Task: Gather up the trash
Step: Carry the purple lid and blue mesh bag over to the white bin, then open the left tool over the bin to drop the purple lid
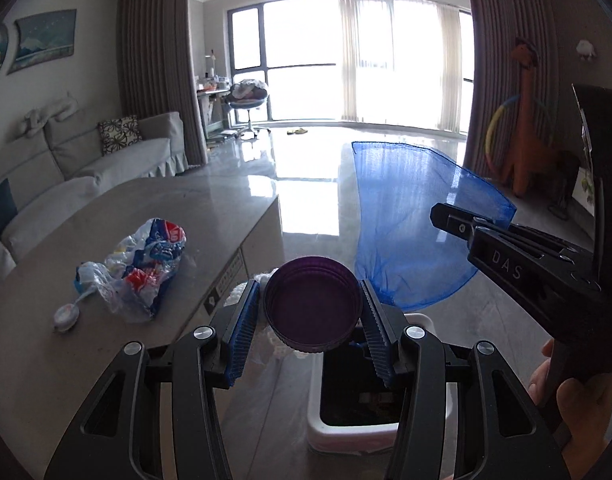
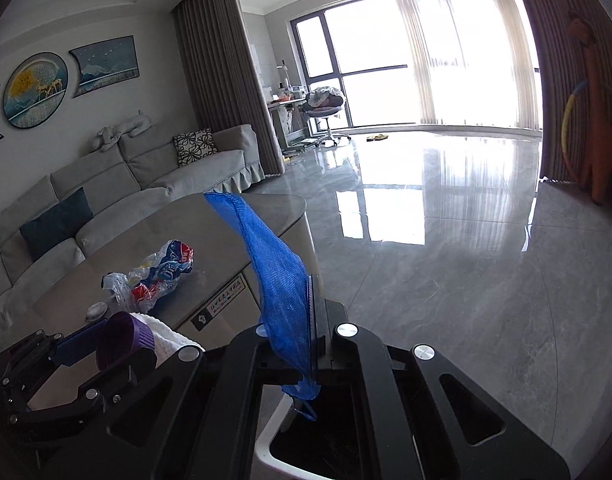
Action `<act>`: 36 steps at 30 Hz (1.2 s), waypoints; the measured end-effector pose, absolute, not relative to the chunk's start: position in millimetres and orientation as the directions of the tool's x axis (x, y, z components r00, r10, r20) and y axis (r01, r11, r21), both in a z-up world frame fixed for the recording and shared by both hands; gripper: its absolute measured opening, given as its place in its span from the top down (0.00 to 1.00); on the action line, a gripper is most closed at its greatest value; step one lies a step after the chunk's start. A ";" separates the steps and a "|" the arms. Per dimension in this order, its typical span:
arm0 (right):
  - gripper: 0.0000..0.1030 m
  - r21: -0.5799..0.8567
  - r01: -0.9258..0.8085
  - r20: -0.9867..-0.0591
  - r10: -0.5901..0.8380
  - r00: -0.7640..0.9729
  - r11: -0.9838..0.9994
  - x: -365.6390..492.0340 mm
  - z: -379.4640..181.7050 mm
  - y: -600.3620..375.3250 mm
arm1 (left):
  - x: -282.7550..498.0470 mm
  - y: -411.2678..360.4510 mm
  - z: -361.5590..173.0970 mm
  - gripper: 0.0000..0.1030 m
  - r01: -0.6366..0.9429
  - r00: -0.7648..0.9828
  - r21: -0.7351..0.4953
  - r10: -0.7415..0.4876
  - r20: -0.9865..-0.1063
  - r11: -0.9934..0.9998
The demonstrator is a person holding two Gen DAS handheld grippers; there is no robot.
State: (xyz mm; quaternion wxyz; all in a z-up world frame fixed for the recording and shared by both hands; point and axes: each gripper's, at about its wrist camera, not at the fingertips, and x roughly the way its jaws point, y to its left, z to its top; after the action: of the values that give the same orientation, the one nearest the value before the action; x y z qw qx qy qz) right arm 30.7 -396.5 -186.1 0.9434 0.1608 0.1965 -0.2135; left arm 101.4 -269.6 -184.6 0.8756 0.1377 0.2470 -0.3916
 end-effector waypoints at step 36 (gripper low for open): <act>0.96 0.151 0.544 -0.564 -0.380 0.733 0.825 -1.6 -227.1 -446.4 | 112.3 -390.3 -341.6 0.51 0.843 0.307 0.015 -0.458 -0.834 0.538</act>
State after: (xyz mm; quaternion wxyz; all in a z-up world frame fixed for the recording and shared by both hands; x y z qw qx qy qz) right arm -1.6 -446.4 -227.1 0.9179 0.1548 0.2647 -0.2518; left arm 112.3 -390.3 -341.6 0.7741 0.2334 0.4123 -0.4199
